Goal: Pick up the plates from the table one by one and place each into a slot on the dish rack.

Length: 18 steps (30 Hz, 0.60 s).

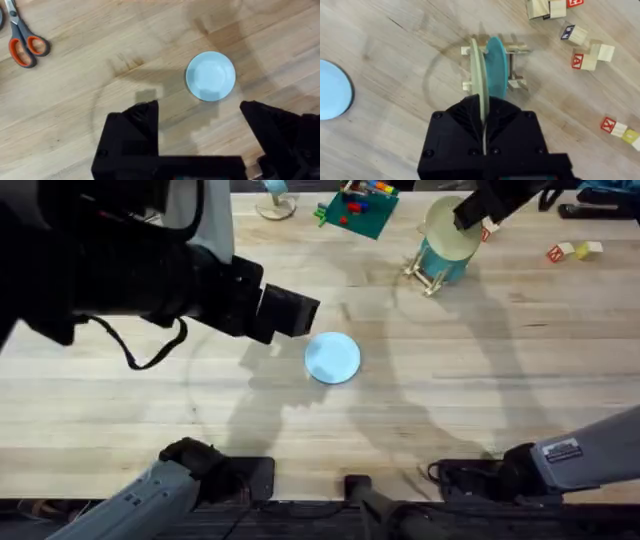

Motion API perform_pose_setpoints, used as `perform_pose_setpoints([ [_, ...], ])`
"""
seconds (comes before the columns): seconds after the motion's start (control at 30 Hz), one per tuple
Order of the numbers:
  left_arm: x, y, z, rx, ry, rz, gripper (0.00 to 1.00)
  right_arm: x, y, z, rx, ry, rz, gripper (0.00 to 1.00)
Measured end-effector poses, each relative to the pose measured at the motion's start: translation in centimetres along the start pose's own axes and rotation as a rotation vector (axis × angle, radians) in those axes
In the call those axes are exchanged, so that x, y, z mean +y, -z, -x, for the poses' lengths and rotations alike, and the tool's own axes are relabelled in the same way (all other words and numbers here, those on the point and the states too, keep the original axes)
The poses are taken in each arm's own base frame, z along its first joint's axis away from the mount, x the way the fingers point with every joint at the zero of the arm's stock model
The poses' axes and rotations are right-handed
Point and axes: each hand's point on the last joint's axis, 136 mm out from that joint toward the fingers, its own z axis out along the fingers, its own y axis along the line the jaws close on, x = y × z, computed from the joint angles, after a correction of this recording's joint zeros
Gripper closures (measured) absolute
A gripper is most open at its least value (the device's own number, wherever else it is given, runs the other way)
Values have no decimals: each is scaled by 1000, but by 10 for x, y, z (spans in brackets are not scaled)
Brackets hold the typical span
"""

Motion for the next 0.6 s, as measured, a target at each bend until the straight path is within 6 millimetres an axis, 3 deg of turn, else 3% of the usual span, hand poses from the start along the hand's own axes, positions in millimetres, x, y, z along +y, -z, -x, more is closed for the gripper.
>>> perform_pose_setpoints([
  [0.6,0,0,0,0,0,0,6,-5,-30,2,25,6,15,970],
])
